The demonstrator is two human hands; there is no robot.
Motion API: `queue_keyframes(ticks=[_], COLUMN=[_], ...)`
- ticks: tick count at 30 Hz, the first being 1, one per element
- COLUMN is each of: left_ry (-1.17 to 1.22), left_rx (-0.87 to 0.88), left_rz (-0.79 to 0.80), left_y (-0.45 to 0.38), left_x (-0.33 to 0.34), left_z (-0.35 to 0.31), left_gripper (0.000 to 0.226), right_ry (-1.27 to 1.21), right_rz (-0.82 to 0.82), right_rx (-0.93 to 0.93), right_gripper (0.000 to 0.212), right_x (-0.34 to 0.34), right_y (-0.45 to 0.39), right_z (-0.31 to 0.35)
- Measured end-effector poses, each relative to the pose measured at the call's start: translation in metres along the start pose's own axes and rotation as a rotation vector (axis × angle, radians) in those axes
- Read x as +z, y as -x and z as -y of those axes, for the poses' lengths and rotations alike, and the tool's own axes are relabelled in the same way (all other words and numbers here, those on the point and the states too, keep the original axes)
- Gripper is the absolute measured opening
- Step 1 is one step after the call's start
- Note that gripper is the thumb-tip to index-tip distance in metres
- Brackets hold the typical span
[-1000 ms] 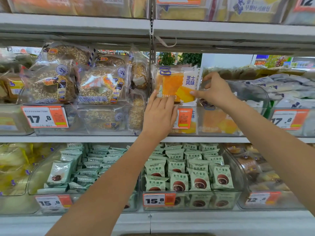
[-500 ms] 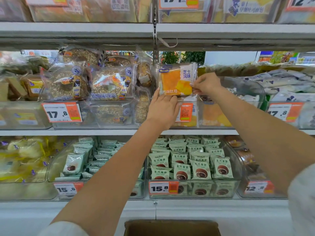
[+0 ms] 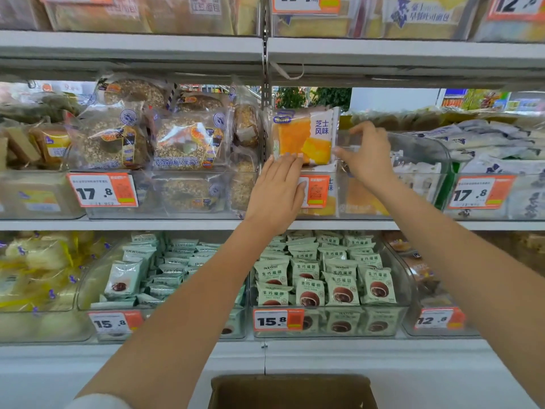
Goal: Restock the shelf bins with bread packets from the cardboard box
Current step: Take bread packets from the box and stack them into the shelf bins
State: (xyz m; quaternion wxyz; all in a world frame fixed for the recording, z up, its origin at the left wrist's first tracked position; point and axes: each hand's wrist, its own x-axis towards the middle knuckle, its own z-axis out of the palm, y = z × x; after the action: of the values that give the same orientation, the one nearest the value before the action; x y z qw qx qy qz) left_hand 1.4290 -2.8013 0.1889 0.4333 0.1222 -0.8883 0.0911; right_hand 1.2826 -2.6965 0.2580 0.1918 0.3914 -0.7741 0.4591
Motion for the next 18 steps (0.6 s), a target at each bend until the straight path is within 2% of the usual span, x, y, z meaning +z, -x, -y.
queue_keyframes(ticks=[4,6,7,9,12,15,18], left_ry=[0.057,0.089,0.103,0.118,0.136,0.14,0.2], left_rx=[0.166,0.221,0.24,0.268,0.233,0.078,-0.128], left_rz=[-0.204,-0.197,-0.147,0.009,0.35,0.85,1.137], left_y=[0.036,0.07,0.092,0.147,0.235,0.307,0.367], left_x=[0.007,0.018,0.026,0.048,0.075,0.093,0.113], left_z=[-0.016,-0.026,-0.031,-0.041,-0.055,-0.067,-0.072], left_gripper=[0.032,0.023,0.021,0.02,0.028,0.038,0.038], right_ry=[-0.061,-0.054,-0.033,0.032,0.199,0.32,0.426], right_rz=[-0.34,-0.331,-0.259,-0.021,0.422,0.909,1.338], right_rx=[-0.298,-0.36,-0.361,-0.292,-0.164,0.009,0.165], right_gripper=[0.02,0.015,0.014,0.014,0.019,0.038,0.057], right_x=[0.003,0.02,0.032,0.06,0.097,0.12,0.14], right_y=[0.088,0.148,0.181,0.252,0.346,0.417,0.468], right_z=[-0.003,-0.022,-0.035,-0.07,-0.123,-0.163,-0.193])
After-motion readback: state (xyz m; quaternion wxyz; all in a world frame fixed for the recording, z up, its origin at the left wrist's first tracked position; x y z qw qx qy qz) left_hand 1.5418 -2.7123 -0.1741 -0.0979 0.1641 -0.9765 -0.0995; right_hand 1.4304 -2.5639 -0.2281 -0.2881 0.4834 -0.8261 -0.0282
